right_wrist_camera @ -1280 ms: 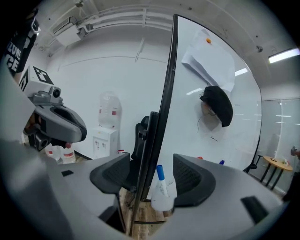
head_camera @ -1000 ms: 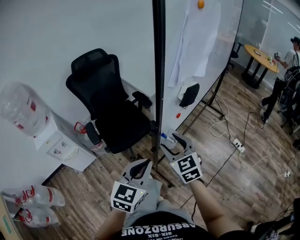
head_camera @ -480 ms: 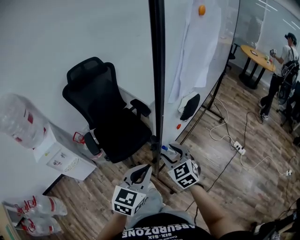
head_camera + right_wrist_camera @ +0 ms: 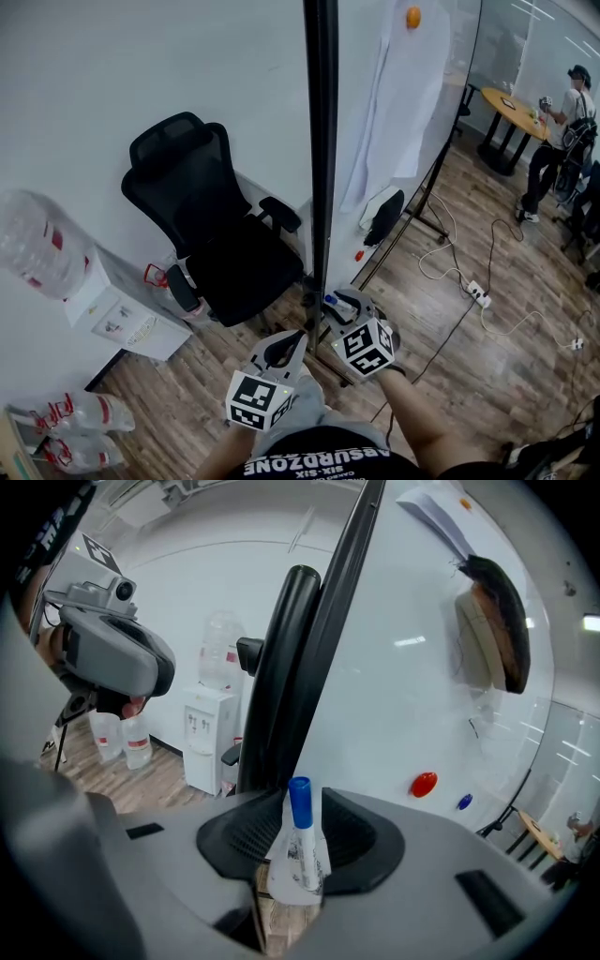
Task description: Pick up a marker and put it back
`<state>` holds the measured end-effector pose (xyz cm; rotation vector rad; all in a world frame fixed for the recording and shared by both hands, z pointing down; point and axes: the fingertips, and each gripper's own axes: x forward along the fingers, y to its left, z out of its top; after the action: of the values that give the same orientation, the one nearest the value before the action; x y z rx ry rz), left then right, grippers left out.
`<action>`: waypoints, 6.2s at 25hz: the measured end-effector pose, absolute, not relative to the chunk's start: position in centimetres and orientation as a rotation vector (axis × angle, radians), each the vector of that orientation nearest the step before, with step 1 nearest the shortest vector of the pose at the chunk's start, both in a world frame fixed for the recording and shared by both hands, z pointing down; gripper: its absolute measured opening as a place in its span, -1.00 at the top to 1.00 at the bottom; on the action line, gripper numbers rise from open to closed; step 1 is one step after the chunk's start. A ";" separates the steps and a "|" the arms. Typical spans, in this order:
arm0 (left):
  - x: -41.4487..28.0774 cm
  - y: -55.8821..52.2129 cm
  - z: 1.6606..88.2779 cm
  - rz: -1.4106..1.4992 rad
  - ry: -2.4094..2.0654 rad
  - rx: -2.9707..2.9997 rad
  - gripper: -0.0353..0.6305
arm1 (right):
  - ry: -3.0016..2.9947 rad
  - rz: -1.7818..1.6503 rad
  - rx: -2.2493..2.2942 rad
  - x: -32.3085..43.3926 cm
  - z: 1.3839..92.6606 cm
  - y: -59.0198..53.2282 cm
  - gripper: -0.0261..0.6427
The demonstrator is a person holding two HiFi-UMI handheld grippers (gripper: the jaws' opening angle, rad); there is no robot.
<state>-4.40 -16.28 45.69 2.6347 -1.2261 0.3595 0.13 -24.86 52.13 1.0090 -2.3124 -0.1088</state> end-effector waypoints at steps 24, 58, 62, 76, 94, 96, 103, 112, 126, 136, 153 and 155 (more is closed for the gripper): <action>-4.7 -15.5 47.1 0.364 -1.236 2.593 0.87 | -2.297 -0.113 1.029 0.6 52.4 -24.9 0.73; -3.8 -14.3 46.2 0.352 -1.232 2.629 0.87 | -2.376 -0.183 1.127 1.8 46.5 -23.8 0.73; -3.5 -14.2 46.2 0.355 -1.226 2.634 0.87 | -2.393 -0.195 1.141 2.1 45.5 -23.8 0.73; -2.3 -13.9 45.8 0.349 -1.201 2.652 0.87 | -2.508 -0.239 1.213 3.3 39.8 -22.4 0.73; -1.0 -13.2 45.6 0.336 -1.147 2.683 0.87 | -2.618 -0.124 1.254 5.4 38.1 -18.8 0.73; -1.0 -13.1 45.5 0.336 -1.144 2.686 0.87 | -2.627 -0.098 1.248 5.4 38.5 -18.4 0.73; -0.9 -12.8 45.4 0.322 -1.138 2.688 0.87 | -2.622 -0.029 1.237 5.4 40.1 -16.9 0.73; 0.4 -12.1 45.1 0.309 -1.113 2.708 0.87 | -2.598 0.097 1.254 6.1 43.1 -15.1 0.73; 1.4 -11.8 44.9 0.271 -1.101 2.702 0.87 | -2.559 0.232 1.222 6.2 47.2 -14.0 0.73; 1.3 -12.0 45.5 0.271 -1.106 2.680 0.87 | -2.541 0.279 1.195 5.5 49.0 -13.6 0.73; 0.5 -12.0 45.7 0.265 -1.116 2.667 0.87 | -2.543 0.275 1.177 4.7 48.9 -13.5 0.73; 0.5 -12.0 45.7 0.263 -1.115 2.667 0.87 | -2.546 0.272 1.176 4.6 48.7 -13.5 0.73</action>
<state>0.45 -11.97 45.66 2.6668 -1.1155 0.2631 4.65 -13.49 48.70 1.1760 -2.5460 0.2718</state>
